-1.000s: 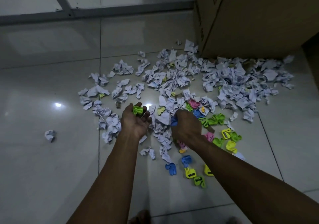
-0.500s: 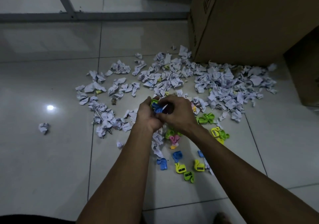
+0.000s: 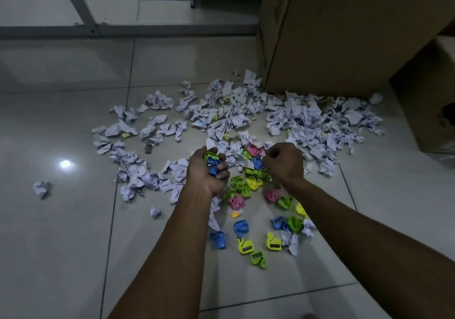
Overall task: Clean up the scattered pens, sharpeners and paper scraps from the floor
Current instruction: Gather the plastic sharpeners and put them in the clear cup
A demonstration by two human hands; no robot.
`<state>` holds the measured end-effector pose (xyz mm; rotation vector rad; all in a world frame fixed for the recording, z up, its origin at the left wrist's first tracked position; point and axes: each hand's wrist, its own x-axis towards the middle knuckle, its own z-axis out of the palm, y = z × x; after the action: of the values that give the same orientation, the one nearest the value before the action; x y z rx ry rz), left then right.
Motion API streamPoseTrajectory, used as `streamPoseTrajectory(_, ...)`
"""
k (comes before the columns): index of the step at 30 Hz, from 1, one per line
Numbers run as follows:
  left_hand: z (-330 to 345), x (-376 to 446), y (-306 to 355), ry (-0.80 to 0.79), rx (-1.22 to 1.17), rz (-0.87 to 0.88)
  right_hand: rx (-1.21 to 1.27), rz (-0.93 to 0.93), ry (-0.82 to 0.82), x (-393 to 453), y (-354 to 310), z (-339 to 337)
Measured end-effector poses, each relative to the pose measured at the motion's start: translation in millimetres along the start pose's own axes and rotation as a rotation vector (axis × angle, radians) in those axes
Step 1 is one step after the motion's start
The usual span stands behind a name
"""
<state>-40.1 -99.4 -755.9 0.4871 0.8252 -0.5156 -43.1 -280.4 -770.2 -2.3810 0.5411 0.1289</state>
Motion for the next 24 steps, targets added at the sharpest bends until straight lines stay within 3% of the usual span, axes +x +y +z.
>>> streamPoseTrajectory(5, -1, 9, -4, 0.004, -0.05, 0.031, -0.188, -0.184, -0.034, 27, -5, 20)
streamPoseTrajectory(8, -3, 10, -4, 0.015, -0.111, 0.053, -0.329, -0.204, -0.071, 35, -4, 35)
streamPoseTrajectory(17, -16, 11, 1, -0.006, -0.13, 0.094, -0.32, -0.219, -0.089, 38, 5, 41)
streamPoseTrajectory(21, -14, 12, -2, 0.008, -0.132, 0.091, -0.108, -0.151, 0.0, 29, 0, 31)
streamPoseTrajectory(24, -8, 14, -3, 0.036, -0.133, 0.09, 0.161, -0.303, 0.0, 12, -17, 21)
